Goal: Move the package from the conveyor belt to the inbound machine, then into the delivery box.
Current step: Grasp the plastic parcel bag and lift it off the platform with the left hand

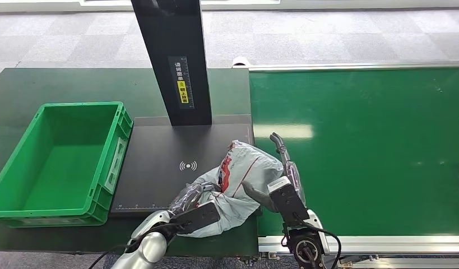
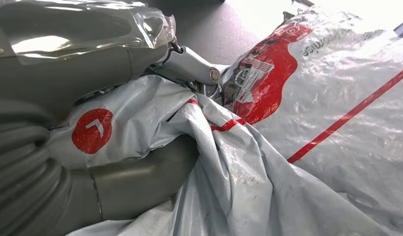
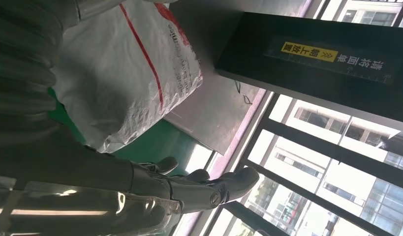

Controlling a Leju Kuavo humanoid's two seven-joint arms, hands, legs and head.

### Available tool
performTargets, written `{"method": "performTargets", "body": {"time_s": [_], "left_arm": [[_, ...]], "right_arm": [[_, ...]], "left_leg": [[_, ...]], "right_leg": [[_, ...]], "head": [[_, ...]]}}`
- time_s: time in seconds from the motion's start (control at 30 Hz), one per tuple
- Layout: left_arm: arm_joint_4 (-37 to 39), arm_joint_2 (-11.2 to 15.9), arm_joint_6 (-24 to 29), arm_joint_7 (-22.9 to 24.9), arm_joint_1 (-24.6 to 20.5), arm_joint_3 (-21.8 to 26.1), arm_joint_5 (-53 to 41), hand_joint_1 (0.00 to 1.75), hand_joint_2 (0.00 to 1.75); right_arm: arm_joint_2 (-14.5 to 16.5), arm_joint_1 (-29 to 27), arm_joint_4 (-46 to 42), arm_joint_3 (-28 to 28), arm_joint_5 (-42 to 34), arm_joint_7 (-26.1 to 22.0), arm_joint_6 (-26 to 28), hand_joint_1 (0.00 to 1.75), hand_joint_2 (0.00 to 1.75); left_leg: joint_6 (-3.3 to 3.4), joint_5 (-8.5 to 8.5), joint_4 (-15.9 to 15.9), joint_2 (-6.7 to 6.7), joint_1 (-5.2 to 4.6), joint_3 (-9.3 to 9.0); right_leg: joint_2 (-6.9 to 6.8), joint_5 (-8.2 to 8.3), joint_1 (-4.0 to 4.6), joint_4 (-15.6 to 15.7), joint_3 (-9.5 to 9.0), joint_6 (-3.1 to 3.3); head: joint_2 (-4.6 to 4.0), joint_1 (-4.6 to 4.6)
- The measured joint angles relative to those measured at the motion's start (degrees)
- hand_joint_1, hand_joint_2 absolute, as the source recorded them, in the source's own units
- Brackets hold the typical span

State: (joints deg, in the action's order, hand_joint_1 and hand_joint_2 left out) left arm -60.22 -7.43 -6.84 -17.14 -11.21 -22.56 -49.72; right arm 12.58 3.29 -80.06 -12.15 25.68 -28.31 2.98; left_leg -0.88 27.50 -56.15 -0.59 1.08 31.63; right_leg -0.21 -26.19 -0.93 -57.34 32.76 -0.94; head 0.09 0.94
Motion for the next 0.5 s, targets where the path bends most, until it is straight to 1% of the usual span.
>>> {"method": "performTargets", "body": {"time_s": [0.1, 0.17, 0.23, 0.37, 0.43, 0.5], "left_arm": [[-0.7, 0.0, 2.6, -3.0, 0.7, 0.1, 2.4, 1.75, 1.75], [-1.9, -0.1, 6.5, -5.7, 1.2, 0.5, 5.0, 1.75, 1.75], [-3.7, -0.5, 11.0, -8.5, 1.7, 1.6, 8.2, 1.75, 1.75], [-9.1, -1.3, 19.7, -12.4, 2.8, 4.8, 14.7, 1.75, 1.75], [-12.1, -1.7, 23.2, -13.8, 3.7, 6.3, 17.0, 1.75, 1.75], [-14.7, -2.0, 25.6, -14.8, 4.4, 7.8, 19.4, 1.75, 1.75]], "right_arm": [[0.1, -0.1, 0.0, 0.6, -3.7, -1.1, -2.8, 0.00, 1.75], [0.3, -0.2, 0.0, 1.2, -7.2, -1.9, -5.3, 0.00, 1.75], [0.4, -0.3, 0.0, 1.9, -9.1, -2.3, -6.6, 0.00, 1.75], [0.6, -0.2, 0.3, 2.7, -10.5, -2.7, -7.7, 0.00, 1.75], [0.6, 0.0, 0.9, 2.8, -11.0, -2.8, -7.8, 0.00, 1.75], [0.7, 0.3, 1.5, 2.9, -11.5, -3.0, -7.9, 0.00, 1.75]], "left_leg": [[0.00, 0.00, 0.0, 0.01, 0.00, 0.07], [-0.01, -0.01, 0.0, 0.02, 0.01, 0.14], [-0.01, -0.01, 0.0, 0.04, 0.01, 0.19], [-0.01, -0.01, 0.0, 0.05, 0.01, 0.28], [-0.01, -0.01, 0.0, 0.05, 0.01, 0.33], [-0.01, -0.01, 0.0, 0.05, 0.02, 0.35]], "right_leg": [[0.03, 0.01, 0.00, 0.0, 0.10, 0.01], [0.04, 0.01, 0.01, 0.0, 0.18, 0.01], [0.05, 0.02, 0.01, 0.0, 0.23, 0.01], [0.06, 0.02, 0.02, 0.0, 0.30, 0.02], [0.06, 0.02, 0.02, 0.0, 0.35, 0.02], [0.07, 0.02, 0.02, 0.0, 0.37, 0.01]], "head": [[0.00, 0.01], [0.00, 0.01], [0.00, 0.02], [0.00, 0.02], [0.00, 0.02], [0.00, 0.01]]}}
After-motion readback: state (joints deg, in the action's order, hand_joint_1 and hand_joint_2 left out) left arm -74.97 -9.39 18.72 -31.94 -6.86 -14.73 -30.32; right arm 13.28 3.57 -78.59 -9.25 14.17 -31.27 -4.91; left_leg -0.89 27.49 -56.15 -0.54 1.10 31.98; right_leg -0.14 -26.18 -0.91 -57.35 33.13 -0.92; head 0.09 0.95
